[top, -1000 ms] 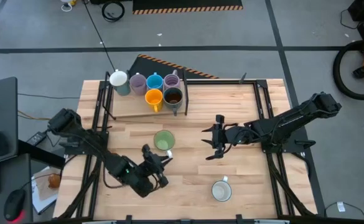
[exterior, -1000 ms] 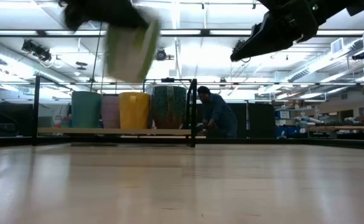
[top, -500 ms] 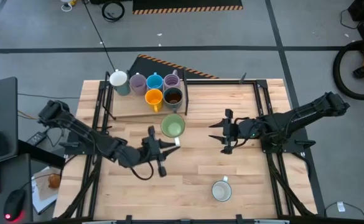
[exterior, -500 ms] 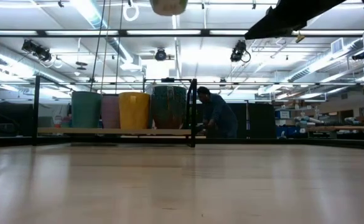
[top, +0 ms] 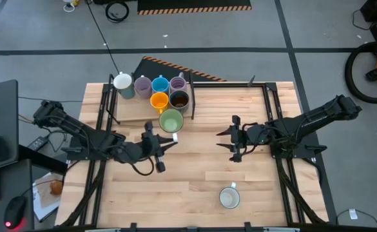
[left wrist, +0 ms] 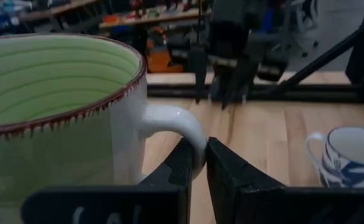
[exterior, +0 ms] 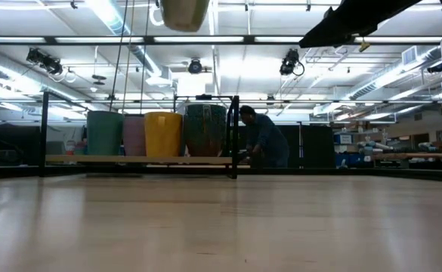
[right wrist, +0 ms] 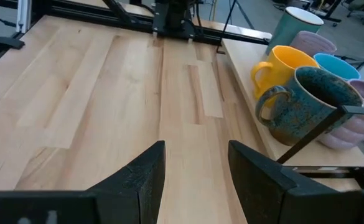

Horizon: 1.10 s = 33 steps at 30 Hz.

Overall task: Place coffee mugs
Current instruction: Put the green mug on the shelf

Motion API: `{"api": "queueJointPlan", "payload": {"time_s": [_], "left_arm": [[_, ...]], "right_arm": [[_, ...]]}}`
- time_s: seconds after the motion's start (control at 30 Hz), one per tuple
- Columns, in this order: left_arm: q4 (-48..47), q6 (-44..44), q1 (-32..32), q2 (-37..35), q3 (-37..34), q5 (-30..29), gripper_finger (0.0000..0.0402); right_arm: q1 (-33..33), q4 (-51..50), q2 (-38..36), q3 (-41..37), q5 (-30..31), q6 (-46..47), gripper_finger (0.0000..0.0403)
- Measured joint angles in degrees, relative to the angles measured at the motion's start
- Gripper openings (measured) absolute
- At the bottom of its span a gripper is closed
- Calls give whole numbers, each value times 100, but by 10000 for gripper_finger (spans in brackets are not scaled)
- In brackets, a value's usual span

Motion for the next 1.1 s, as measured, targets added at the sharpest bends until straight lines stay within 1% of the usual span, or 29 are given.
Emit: {"api": "queueJointPlan", "payload": {"time_s": [0.17,0.27,0.3,0.4,0.5,0.57,0.8,1.0,1.1], "left_arm": [[-493,-467,-29,28,-7,33,33],[-412,-568,-84,28,-23,31,33],[-215,-576,-86,26,-117,52,33],[663,-571,-77,25,-712,294,33],[1500,-553,-79,22,-1371,327,33],[1888,-559,-81,-64,-1700,320,33],[2516,-912,-81,-457,-2740,305,33],[3013,-1162,-114,-973,-3574,99,33],[3050,-1171,-114,-1294,-3877,-65,33]], "right_arm": [[10,-38,0,0,1,0,181],[10,-42,0,0,1,2,181],[10,-42,0,0,1,2,181],[10,-43,0,0,1,40,181],[10,-46,0,0,1,63,181],[10,-49,0,0,1,63,181],[10,-49,0,0,1,65,181],[10,-57,0,0,-25,65,181],[10,-55,0,0,-40,-97,181]]}}
